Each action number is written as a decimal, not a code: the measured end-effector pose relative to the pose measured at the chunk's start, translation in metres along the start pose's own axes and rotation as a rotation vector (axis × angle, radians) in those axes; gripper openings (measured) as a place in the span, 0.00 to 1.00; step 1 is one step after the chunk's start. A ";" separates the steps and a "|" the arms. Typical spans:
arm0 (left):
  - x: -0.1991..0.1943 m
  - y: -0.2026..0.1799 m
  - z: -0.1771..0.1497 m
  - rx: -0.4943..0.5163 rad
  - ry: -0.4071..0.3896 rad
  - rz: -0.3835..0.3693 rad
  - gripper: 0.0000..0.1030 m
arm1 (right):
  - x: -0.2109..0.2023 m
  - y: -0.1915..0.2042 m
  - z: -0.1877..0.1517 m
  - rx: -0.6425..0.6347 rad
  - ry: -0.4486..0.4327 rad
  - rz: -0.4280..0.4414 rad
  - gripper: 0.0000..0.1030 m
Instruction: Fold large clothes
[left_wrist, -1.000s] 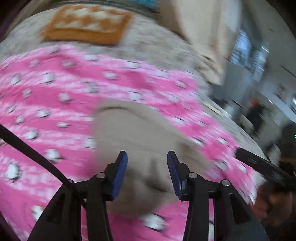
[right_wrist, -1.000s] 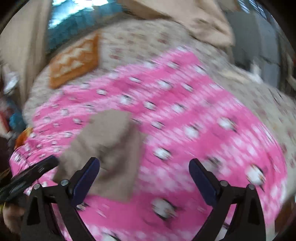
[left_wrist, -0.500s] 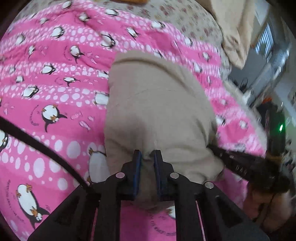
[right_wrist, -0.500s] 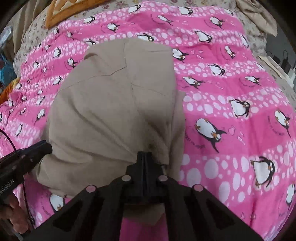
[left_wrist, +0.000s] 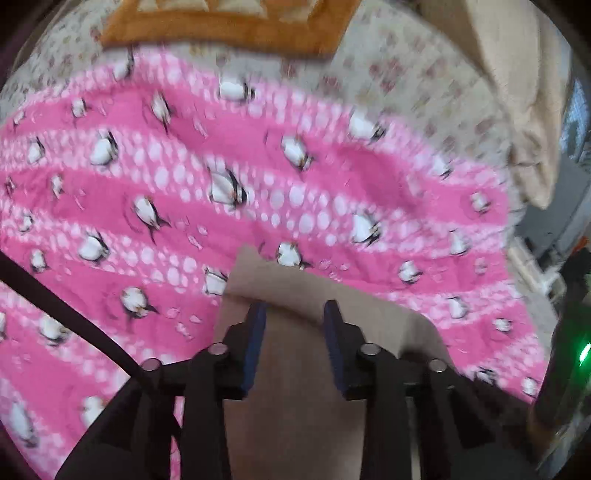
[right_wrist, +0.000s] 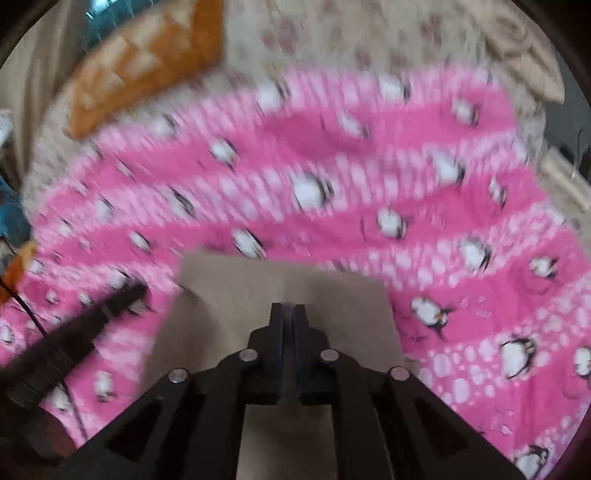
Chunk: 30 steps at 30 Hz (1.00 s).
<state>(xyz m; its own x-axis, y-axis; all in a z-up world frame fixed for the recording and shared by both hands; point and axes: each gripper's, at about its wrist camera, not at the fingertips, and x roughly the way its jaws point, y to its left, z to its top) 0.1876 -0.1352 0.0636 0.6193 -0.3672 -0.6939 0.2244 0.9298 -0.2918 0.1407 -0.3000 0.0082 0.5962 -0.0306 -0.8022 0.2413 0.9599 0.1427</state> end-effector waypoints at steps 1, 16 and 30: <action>0.026 0.002 -0.008 -0.024 0.083 0.003 0.15 | 0.012 -0.008 -0.005 0.007 0.032 -0.021 0.02; -0.029 0.030 -0.021 0.026 0.061 -0.031 0.34 | -0.044 -0.047 -0.010 0.028 -0.067 0.089 0.67; -0.038 0.082 -0.086 0.019 0.117 -0.191 0.48 | -0.054 -0.113 -0.053 0.146 -0.045 0.302 0.96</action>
<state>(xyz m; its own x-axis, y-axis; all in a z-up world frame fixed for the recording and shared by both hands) 0.1180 -0.0472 0.0097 0.4728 -0.5365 -0.6991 0.3447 0.8427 -0.4136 0.0404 -0.3917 0.0043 0.6900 0.2337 -0.6851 0.1539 0.8774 0.4543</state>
